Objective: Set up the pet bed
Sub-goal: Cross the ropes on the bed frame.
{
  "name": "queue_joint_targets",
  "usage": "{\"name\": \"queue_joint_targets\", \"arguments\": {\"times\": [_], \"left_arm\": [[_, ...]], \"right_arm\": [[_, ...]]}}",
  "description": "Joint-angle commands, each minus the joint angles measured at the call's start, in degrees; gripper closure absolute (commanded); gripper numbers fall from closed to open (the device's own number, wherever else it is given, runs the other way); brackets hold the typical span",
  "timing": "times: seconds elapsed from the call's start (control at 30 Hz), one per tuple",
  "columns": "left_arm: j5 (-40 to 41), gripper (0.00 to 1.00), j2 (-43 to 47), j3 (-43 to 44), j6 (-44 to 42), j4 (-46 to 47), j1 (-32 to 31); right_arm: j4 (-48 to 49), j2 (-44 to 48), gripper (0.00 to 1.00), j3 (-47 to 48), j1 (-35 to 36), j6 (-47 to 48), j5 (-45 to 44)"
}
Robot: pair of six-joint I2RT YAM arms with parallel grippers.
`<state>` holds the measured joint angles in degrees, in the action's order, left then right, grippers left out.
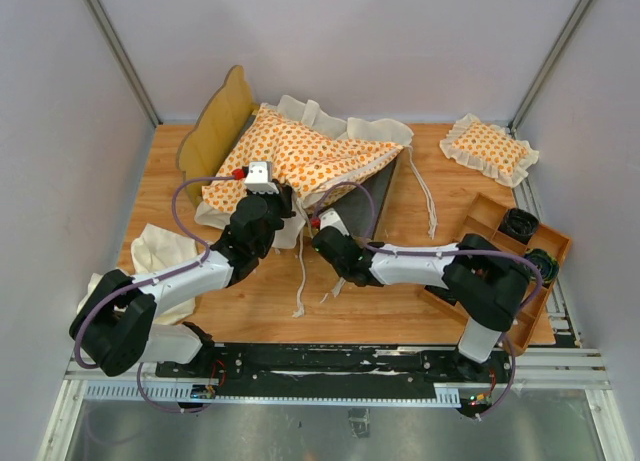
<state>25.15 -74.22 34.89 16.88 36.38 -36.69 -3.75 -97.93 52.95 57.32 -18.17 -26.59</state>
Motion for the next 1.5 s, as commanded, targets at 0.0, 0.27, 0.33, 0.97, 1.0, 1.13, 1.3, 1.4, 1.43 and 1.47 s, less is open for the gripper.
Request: {"name": "queue_joint_targets", "arguments": {"times": [0.0, 0.27, 0.33, 0.97, 1.0, 1.13, 1.3, 1.4, 1.43, 1.47], "left_arm": [[0.1, 1.00, 0.5, 0.0, 0.0, 1.9, 0.8], [0.3, 1.00, 1.1, 0.1, -0.4, 1.7, 0.8], [0.5, 1.00, 1.4, -0.1, -0.4, 1.6, 0.8], [0.4, 1.00, 2.2, -1.3, 0.5, 1.6, 0.8], [0.2, 1.00, 2.2, -1.3, 0.7, 1.6, 0.8], [-0.2, 1.00, 2.1, -1.2, 0.9, 1.6, 0.8], [0.0, 1.00, 2.3, -1.1, 0.6, 1.5, 0.8], [0.2, 1.00, 2.3, -1.2, 0.5, 1.5, 0.8], [0.1, 1.00, 2.2, -1.2, 0.6, 1.5, 0.8], [-0.1, 1.00, 2.1, -1.1, 0.7, 1.6, 0.8]], "right_arm": [[-1.7, -3.1, 0.69, 2.0, -0.7, 1.1, -3.3], [-4.1, -5.5, 0.73, 3.3, -0.9, 0.1, 2.4], [-3.5, -4.4, 0.82, 2.4, -0.8, -0.1, 4.6], [-7.1, 4.6, 0.79, -0.9, 0.3, -0.7, -5.7], [-6.8, 4.9, 0.77, -1.1, -0.1, -0.7, -5.5], [-4.0, 5.5, 0.65, -1.9, -1.4, -0.9, -0.6], [-0.8, 4.4, 0.63, -4.7, -3.9, -5.7, 6.2], [0.8, 4.2, 0.62, -6.0, -4.2, -7.6, 7.2], [1.0, 4.0, 0.63, -6.3, -4.4, -8.2, 7.5], [1.3, 3.9, 0.63, -6.5, -4.5, -8.4, 8.1]]}}
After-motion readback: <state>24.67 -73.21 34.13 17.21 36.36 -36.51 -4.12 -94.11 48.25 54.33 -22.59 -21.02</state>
